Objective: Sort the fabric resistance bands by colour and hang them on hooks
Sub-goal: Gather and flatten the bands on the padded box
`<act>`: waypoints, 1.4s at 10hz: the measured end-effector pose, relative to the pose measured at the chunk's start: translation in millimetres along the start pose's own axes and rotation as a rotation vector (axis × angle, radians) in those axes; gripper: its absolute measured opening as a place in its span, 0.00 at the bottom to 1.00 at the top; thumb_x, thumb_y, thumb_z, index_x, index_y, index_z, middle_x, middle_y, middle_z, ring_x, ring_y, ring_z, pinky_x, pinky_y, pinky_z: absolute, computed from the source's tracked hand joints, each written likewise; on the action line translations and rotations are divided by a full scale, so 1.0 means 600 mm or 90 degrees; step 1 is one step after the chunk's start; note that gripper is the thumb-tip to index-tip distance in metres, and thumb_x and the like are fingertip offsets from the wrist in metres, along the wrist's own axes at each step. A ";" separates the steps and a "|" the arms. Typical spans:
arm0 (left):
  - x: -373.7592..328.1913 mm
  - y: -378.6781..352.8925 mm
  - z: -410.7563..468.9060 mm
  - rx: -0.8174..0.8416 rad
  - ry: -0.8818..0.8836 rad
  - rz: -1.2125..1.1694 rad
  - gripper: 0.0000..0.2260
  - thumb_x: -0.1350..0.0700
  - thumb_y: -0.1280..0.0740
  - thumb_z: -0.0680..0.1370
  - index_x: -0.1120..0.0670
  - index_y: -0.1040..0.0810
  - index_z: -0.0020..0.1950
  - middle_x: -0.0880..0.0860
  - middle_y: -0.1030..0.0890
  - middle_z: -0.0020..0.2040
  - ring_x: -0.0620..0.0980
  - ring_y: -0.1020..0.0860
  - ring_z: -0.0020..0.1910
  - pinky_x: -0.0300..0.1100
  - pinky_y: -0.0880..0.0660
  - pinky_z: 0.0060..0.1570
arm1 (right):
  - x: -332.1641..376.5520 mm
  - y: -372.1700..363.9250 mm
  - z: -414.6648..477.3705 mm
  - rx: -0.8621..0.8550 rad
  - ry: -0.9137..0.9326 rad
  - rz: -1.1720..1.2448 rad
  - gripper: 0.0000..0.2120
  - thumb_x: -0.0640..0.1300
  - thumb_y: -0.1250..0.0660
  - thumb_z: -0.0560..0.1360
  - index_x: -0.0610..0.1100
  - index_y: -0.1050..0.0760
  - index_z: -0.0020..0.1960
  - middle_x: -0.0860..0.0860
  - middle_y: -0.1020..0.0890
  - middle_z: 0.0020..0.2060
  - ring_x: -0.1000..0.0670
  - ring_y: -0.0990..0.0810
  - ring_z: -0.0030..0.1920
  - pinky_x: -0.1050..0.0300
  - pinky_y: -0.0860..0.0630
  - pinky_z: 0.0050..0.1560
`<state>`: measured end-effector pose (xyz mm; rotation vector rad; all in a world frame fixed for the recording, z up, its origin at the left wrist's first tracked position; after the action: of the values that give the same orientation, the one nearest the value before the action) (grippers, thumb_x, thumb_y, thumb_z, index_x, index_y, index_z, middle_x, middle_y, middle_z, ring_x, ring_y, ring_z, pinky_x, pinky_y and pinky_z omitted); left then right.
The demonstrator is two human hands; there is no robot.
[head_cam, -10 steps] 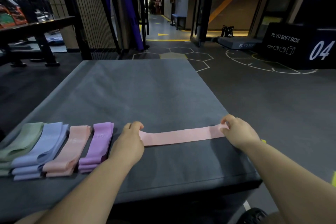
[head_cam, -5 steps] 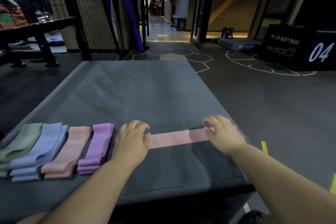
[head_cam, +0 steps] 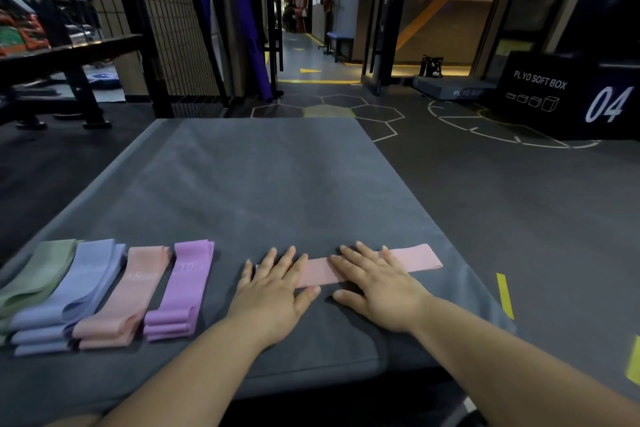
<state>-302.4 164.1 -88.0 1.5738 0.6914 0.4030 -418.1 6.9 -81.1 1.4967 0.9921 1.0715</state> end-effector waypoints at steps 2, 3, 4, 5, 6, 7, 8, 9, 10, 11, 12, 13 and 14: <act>0.001 0.000 -0.001 0.002 0.000 0.001 0.29 0.35 0.56 0.80 0.42 0.58 0.79 0.42 0.61 0.79 0.48 0.63 0.78 0.54 0.64 0.75 | -0.048 0.001 -0.015 -0.004 -0.081 -0.004 0.53 0.78 0.74 0.57 0.58 0.57 0.79 0.59 0.54 0.79 0.53 0.60 0.79 0.47 0.62 0.76; 0.001 0.000 -0.001 0.006 0.002 0.002 0.29 0.35 0.56 0.81 0.42 0.58 0.79 0.42 0.61 0.79 0.48 0.63 0.78 0.54 0.64 0.75 | -0.077 -0.001 -0.024 -0.007 -0.127 -0.015 0.61 0.81 0.81 0.50 0.59 0.57 0.79 0.59 0.54 0.79 0.50 0.60 0.79 0.46 0.61 0.76; 0.000 0.002 -0.001 0.012 0.003 0.004 0.29 0.35 0.56 0.80 0.42 0.58 0.79 0.42 0.61 0.79 0.47 0.63 0.78 0.54 0.64 0.75 | -0.097 0.001 -0.031 -0.007 -0.166 -0.017 0.64 0.80 0.83 0.48 0.57 0.57 0.79 0.57 0.54 0.79 0.47 0.59 0.79 0.47 0.61 0.77; -0.001 0.003 -0.002 0.020 0.003 0.006 0.29 0.36 0.56 0.81 0.42 0.58 0.79 0.42 0.61 0.79 0.48 0.63 0.78 0.53 0.64 0.75 | -0.108 0.002 -0.033 0.001 -0.190 -0.023 0.65 0.80 0.83 0.47 0.56 0.57 0.80 0.56 0.55 0.80 0.47 0.59 0.79 0.46 0.61 0.77; -0.001 0.004 -0.002 0.026 0.003 0.007 0.29 0.35 0.56 0.80 0.42 0.59 0.79 0.42 0.61 0.79 0.48 0.63 0.78 0.54 0.64 0.75 | -0.109 0.002 -0.033 0.011 -0.189 -0.024 0.62 0.80 0.81 0.51 0.56 0.57 0.80 0.56 0.55 0.80 0.46 0.58 0.79 0.45 0.61 0.77; 0.000 0.005 -0.001 0.035 0.002 0.003 0.28 0.36 0.56 0.81 0.42 0.59 0.79 0.42 0.61 0.79 0.48 0.63 0.78 0.54 0.64 0.75 | -0.106 0.006 -0.035 0.016 -0.186 -0.028 0.41 0.74 0.63 0.72 0.55 0.57 0.80 0.55 0.55 0.80 0.46 0.58 0.79 0.45 0.61 0.77; 0.000 0.006 0.000 0.038 0.002 -0.008 0.28 0.36 0.55 0.81 0.42 0.57 0.79 0.42 0.60 0.79 0.47 0.62 0.78 0.53 0.63 0.75 | -0.104 0.009 -0.035 0.028 -0.189 -0.042 0.34 0.68 0.56 0.79 0.55 0.57 0.80 0.55 0.55 0.80 0.46 0.59 0.79 0.42 0.60 0.77; 0.002 0.010 0.008 0.036 0.005 -0.054 0.26 0.38 0.54 0.82 0.43 0.53 0.79 0.43 0.56 0.80 0.47 0.59 0.78 0.53 0.61 0.76 | -0.106 0.011 -0.031 0.033 -0.202 -0.040 0.33 0.68 0.55 0.79 0.56 0.56 0.80 0.55 0.55 0.80 0.48 0.59 0.79 0.38 0.61 0.76; 0.013 0.021 0.013 -0.011 0.020 -0.103 0.23 0.44 0.51 0.83 0.47 0.45 0.79 0.47 0.48 0.80 0.49 0.50 0.78 0.49 0.52 0.76 | -0.102 0.020 -0.026 0.022 -0.217 -0.030 0.33 0.67 0.54 0.79 0.57 0.55 0.80 0.55 0.54 0.80 0.49 0.59 0.79 0.36 0.61 0.74; 0.029 0.039 0.008 -0.096 0.082 -0.085 0.19 0.50 0.45 0.82 0.51 0.34 0.72 0.51 0.34 0.73 0.54 0.38 0.70 0.46 0.38 0.67 | -0.087 0.030 -0.018 -0.010 -0.197 -0.018 0.30 0.65 0.53 0.80 0.56 0.51 0.79 0.55 0.51 0.79 0.51 0.58 0.79 0.36 0.60 0.75; 0.036 0.053 -0.001 -0.101 0.154 -0.041 0.16 0.49 0.41 0.78 0.51 0.29 0.64 0.52 0.29 0.64 0.55 0.32 0.63 0.47 0.32 0.60 | -0.059 0.039 -0.005 -0.077 -0.135 -0.021 0.24 0.59 0.47 0.81 0.55 0.41 0.76 0.54 0.39 0.76 0.51 0.47 0.77 0.44 0.50 0.75; 0.037 0.058 -0.002 -0.075 0.195 -0.060 0.15 0.47 0.39 0.77 0.53 0.29 0.60 0.53 0.30 0.60 0.56 0.28 0.59 0.49 0.28 0.55 | -0.021 0.043 0.011 -0.126 -0.069 0.041 0.17 0.52 0.42 0.80 0.54 0.28 0.68 0.53 0.27 0.65 0.48 0.33 0.69 0.51 0.37 0.70; 0.038 0.060 0.000 -0.077 0.202 -0.107 0.13 0.49 0.37 0.76 0.53 0.32 0.56 0.54 0.29 0.58 0.57 0.26 0.57 0.47 0.30 0.49 | 0.020 0.038 0.023 -0.126 -0.011 0.120 0.14 0.49 0.39 0.80 0.51 0.22 0.63 0.51 0.22 0.59 0.47 0.28 0.64 0.53 0.32 0.66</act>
<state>-278.3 178.3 -55.8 1.3378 1.0162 0.5643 -399.9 11.1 -58.1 1.4542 0.7199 1.2507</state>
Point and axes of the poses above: each hand's wrist, its own z-axis towards the middle knuckle, its own y-axis out of the back of the hand, x = y × z, the point moved 2 cm from there along z, towards the middle knuckle
